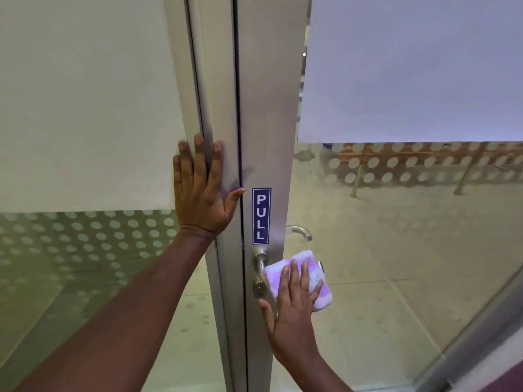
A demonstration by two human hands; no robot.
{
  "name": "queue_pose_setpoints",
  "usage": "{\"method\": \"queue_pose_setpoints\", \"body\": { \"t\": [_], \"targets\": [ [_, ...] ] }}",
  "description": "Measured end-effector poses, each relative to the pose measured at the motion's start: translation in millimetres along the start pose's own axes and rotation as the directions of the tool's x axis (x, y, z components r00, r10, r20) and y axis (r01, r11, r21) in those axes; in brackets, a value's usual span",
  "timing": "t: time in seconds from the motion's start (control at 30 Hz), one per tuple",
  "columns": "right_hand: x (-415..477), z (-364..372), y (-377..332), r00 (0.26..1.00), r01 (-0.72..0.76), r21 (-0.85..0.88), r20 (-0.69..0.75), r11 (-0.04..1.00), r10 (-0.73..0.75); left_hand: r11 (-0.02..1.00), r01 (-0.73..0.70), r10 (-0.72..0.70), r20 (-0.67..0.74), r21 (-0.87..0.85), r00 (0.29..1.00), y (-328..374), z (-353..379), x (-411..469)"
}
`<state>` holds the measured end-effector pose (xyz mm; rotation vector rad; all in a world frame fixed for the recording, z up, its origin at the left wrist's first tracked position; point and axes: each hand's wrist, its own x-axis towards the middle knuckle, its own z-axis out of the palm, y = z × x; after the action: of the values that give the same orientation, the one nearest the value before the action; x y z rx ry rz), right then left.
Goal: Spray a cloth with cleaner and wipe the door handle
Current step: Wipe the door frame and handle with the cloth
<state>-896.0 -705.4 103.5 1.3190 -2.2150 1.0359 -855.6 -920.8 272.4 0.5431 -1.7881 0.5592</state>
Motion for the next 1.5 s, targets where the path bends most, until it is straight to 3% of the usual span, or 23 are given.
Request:
{"method": "queue_pose_setpoints", "body": {
  "t": [0.23,0.4,0.6,0.87,1.1,1.23,1.37,1.5],
  "targets": [
    [10.3,8.0,-34.2,0.988,0.021,-0.167,0.153,0.986,0.005,1.0,-0.014,0.014,-0.016,-0.001,1.0,-0.5,-0.3,0.4],
    [17.1,6.2,-37.4,0.952,0.148,-0.27,0.298,0.951,-0.064,1.0,-0.011,0.011,-0.03,0.01,0.999,-1.6,2.8,-1.3],
    [17.4,10.9,-41.9,0.969,0.056,-0.244,0.247,0.968,0.007,1.0,-0.009,0.009,-0.044,-0.001,0.999,-3.5,4.5,-1.8],
    [8.5,-1.2,8.6,0.97,0.221,-0.342,0.179,0.913,-0.167,1.0,-0.015,0.015,-0.047,0.0,0.999,-4.3,2.8,-1.7],
    [11.6,-9.1,54.1,0.954,0.298,-0.279,0.128,0.913,-0.272,1.0,-0.02,0.02,-0.061,-0.004,0.998,-2.6,0.4,-0.8],
    [19.2,-28.3,92.7,0.934,0.358,-0.137,0.071,0.924,-0.351,1.0,-0.021,0.021,-0.066,-0.003,0.998,-2.3,1.3,-0.7],
    [38.4,-50.3,108.9,0.877,0.437,-0.008,0.228,0.9,-0.424,1.0,-0.021,0.021,-0.062,0.007,0.998,-2.7,2.5,-0.4],
    [52.1,-65.5,113.2,0.841,0.382,0.098,0.376,0.919,-0.389,1.0,-0.017,0.017,-0.051,0.013,0.999,-2.4,3.7,-0.3]
  ]
}}
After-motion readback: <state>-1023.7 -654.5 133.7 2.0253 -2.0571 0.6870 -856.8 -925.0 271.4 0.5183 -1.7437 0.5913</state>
